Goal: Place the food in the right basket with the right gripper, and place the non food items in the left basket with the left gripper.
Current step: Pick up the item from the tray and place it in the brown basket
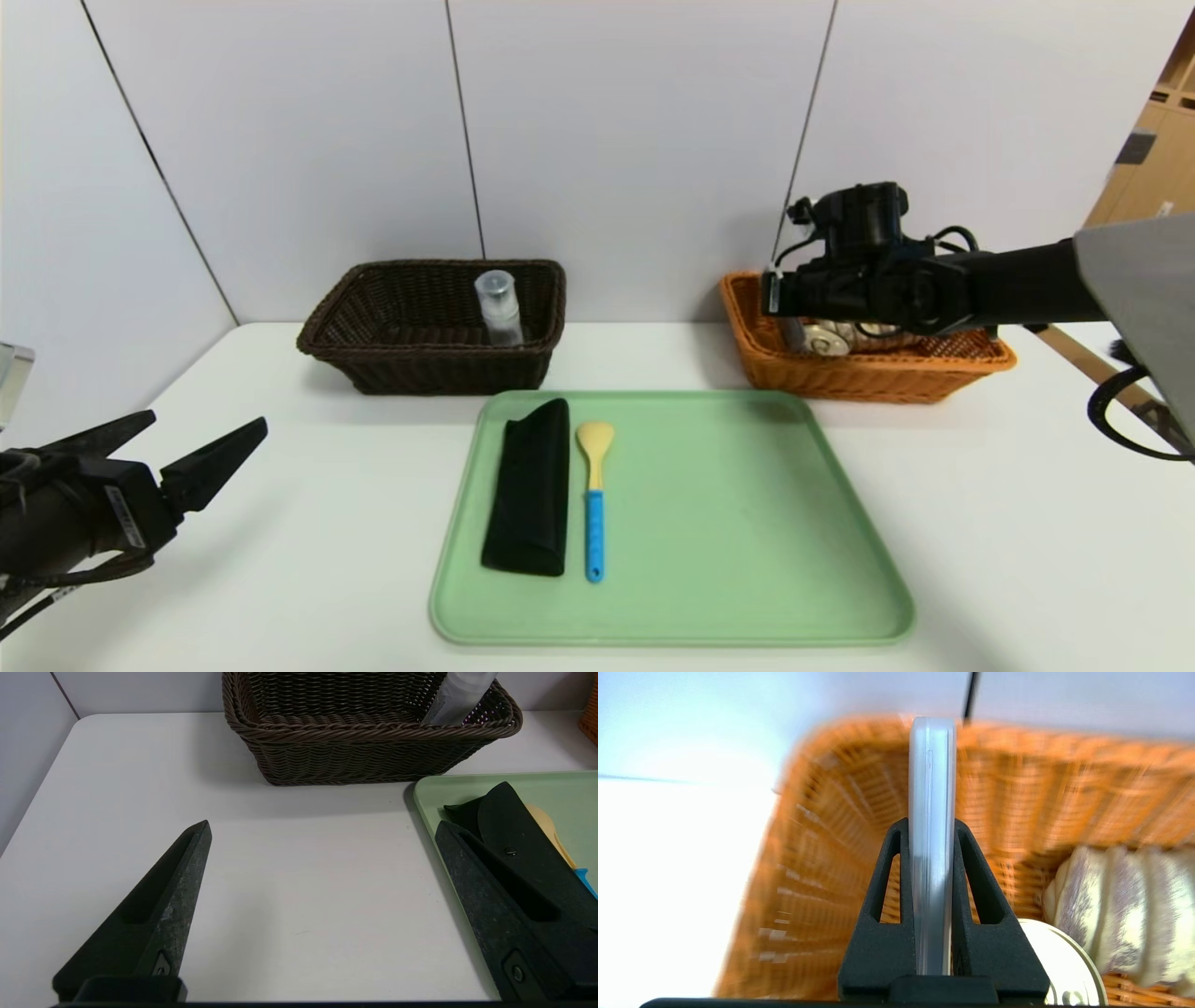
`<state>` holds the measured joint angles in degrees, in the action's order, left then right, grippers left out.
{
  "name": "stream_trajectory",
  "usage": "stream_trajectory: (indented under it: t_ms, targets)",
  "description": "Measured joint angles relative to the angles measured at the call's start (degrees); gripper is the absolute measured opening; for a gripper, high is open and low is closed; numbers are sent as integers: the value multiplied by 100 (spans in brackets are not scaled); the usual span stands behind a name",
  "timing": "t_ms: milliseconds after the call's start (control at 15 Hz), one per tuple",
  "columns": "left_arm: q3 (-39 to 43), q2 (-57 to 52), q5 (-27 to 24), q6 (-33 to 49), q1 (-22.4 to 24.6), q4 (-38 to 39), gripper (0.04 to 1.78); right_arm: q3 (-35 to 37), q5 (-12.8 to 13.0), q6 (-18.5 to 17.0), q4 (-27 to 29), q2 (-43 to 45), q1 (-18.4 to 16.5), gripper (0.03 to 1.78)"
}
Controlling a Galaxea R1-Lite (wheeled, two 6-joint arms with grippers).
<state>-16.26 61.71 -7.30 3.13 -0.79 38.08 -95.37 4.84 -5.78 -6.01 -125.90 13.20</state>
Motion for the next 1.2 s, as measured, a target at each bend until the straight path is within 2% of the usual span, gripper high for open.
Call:
stream_trajectory:
  t_ms: [267, 400, 600, 867, 1067, 1200]
  targets:
    - [0, -2, -2, 0, 0, 17, 169, 28, -10, -22, -2, 471, 63, 25]
    - [0, -5, -5, -9, 0, 17, 169, 28, -162, -20, -258, 700, 258, 25]
    - [6, -17, -5, 0, 2, 23, 169, 16, -568, 0, -1502, 890, 735, 25]
    - [1, -71, -13, -9, 0, 28, 169, 2, -1020, 245, -2475, 859, 1508, 25]
    - [45, -105, -11, -5, 0, 26, 169, -116, -1048, 556, -3646, 413, 1972, 25]
    - [74, -118, -13, -11, -2, 26, 169, -144, -1022, 872, -4153, 99, 2295, 25]
